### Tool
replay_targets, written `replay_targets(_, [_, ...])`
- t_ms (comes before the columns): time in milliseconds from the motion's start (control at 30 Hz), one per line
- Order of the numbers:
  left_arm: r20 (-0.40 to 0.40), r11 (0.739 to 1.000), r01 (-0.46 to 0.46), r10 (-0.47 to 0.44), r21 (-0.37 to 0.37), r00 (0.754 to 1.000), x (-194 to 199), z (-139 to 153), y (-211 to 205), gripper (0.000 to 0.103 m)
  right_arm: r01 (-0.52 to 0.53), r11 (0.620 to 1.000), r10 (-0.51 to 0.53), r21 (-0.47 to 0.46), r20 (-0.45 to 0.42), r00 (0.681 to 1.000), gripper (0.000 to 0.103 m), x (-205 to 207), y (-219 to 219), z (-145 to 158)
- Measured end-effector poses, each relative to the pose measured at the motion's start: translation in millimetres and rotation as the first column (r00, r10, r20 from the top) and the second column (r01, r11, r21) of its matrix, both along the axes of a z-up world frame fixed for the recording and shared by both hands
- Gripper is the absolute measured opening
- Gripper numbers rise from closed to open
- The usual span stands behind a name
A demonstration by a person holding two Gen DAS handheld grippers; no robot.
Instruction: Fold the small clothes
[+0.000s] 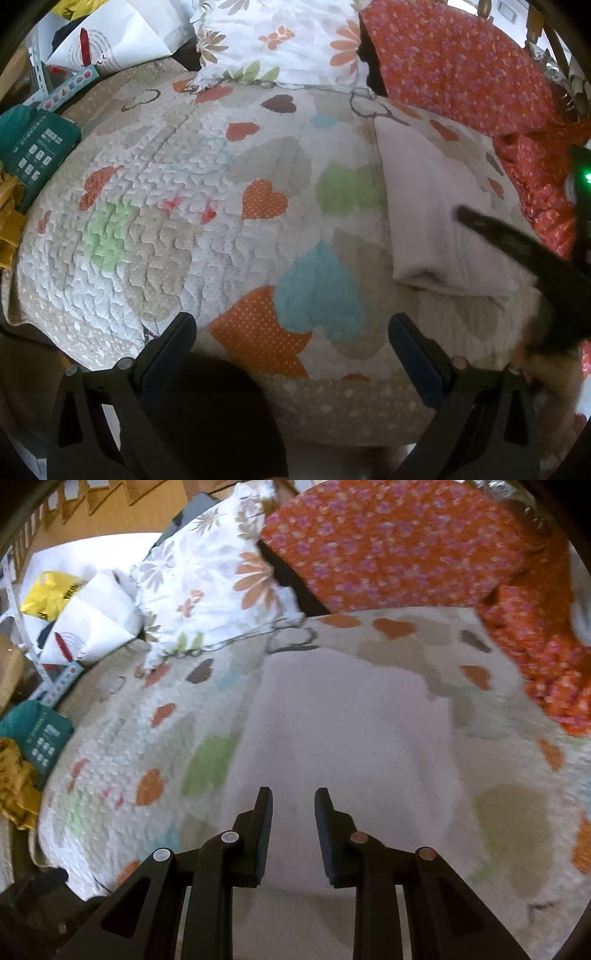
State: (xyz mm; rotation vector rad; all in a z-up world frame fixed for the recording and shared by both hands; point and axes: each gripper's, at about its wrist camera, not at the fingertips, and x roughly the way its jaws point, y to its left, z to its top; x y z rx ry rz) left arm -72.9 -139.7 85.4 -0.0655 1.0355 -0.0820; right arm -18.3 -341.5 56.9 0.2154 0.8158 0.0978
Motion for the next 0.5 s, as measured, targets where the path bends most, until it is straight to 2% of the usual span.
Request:
replay_targets(33, [-0.001,1.000,-0.003,0.003,0.013,1.000,-1.0,0.6,-0.4,0.103,-0.016,1.000,0.017,0.016,-0.025,1.000,0.026,5.1,3.4,-8.0])
replay_targets(100, [-0.002,1.000,-0.010,0.010,0.028,1.000,-2.1,1.6,-0.3,0.103,-0.060,0.995,0.070,0.075,-0.130,0.989,0.026,11.3,11.3,-39.5])
replay_targets(200, [-0.006,0.999,-0.020,0.020,0.041,1.000,-3.4,1.3,-0.2,0.103,-0.067,0.994,0.077,0.090,-0.116,0.990,0.026,-7.5,9.6,-47.2])
replay_targets(333, [-0.018,0.999,-0.017,0.018,0.044,1.000,-2.5,-1.5,-3.7,0.103,-0.080,0.990,0.096,0.114,-0.150,0.984,0.026,-23.7,-4.3,-36.0])
replay_targets(433, [-0.021,0.999,-0.006,0.008,0.052,1.000,-2.8,-2.5,-9.1,0.103,-0.027,0.993,0.036,0.115,-0.074,0.997,0.028,-26.3,-27.3,-7.2])
replay_targets(500, [-0.021,0.999,-0.002,0.003,0.051,1.000,-3.7,-1.7,-11.9,0.103,0.025,0.997,-0.022,0.073,-0.043,0.999,0.032,-8.7,-41.9,4.5])
